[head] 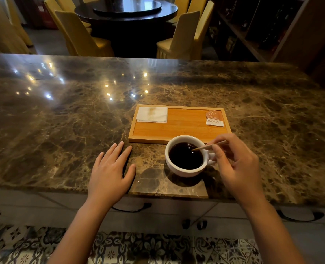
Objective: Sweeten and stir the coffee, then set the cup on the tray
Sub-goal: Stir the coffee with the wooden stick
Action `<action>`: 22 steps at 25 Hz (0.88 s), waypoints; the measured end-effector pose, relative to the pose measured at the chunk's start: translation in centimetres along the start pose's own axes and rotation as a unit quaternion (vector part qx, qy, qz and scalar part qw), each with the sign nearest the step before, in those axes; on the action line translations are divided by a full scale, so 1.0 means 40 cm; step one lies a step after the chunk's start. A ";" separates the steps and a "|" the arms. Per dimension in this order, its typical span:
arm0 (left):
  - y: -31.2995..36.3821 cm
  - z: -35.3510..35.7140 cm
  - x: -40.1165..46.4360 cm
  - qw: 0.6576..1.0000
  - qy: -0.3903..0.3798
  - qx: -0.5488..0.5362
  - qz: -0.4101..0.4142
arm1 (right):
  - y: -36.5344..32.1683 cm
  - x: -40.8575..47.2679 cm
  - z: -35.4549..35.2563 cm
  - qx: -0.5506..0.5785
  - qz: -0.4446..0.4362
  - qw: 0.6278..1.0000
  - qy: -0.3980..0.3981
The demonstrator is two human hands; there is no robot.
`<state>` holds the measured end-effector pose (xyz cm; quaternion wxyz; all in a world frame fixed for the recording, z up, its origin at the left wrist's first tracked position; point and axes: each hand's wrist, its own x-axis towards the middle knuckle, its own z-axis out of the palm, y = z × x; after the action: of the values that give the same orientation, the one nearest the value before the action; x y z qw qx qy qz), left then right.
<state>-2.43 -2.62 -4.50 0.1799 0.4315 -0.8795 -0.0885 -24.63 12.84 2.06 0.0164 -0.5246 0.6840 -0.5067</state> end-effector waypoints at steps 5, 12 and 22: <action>-0.001 0.000 0.001 1.000 0.000 0.001 0.001 | -0.005 -0.003 -0.029 0.021 0.034 0.999 -0.027; -0.002 0.003 0.002 1.000 -0.003 0.002 -0.001 | -0.025 0.015 0.029 0.144 0.047 0.987 -0.052; -0.005 0.005 0.003 1.000 -0.007 0.004 0.000 | 0.002 0.028 -0.010 0.011 0.024 0.999 -0.036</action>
<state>-2.43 -2.82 -4.72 0.1724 0.4312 -0.8812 -0.0881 -25.42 12.29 2.79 0.0588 -0.5260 0.6894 -0.4946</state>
